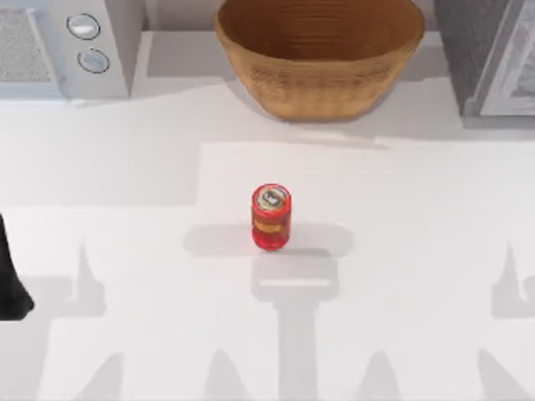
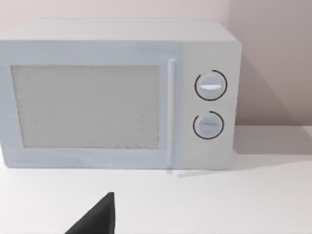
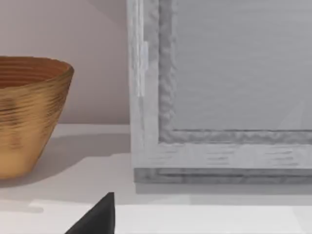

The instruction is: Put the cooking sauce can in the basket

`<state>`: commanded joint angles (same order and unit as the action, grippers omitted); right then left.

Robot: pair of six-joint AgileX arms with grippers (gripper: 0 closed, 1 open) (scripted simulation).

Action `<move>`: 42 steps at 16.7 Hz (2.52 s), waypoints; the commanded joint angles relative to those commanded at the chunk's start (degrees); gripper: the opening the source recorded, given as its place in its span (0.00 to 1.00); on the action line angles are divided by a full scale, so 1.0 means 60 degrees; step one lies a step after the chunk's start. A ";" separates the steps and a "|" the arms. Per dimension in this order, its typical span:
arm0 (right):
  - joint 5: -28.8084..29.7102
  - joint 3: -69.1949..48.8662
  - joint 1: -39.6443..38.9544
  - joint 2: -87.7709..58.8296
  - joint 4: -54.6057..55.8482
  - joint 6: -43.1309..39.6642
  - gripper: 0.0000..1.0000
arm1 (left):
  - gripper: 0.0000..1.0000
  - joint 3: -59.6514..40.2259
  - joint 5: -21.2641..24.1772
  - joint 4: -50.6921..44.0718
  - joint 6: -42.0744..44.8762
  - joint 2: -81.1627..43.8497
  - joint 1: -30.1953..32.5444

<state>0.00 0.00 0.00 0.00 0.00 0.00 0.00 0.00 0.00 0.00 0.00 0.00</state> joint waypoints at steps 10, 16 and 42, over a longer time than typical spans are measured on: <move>0.0000 0.0000 0.0000 0.0000 0.0000 0.0000 1.00 | 1.00 -0.1113 0.1864 0.2115 -0.0203 -0.3194 0.0395; 0.0000 0.0000 0.0000 0.0000 0.0000 0.0000 1.00 | 1.00 -0.2809 0.4586 0.5429 -0.0280 -0.8518 0.0743; 0.0000 0.0000 0.0000 0.0000 0.0000 0.0000 1.00 | 1.00 -0.7997 1.2385 1.5313 0.0573 -2.3786 0.1664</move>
<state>0.00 0.00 0.00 0.00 0.00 0.00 -47.98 74.31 91.88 3.44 -142.71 9.99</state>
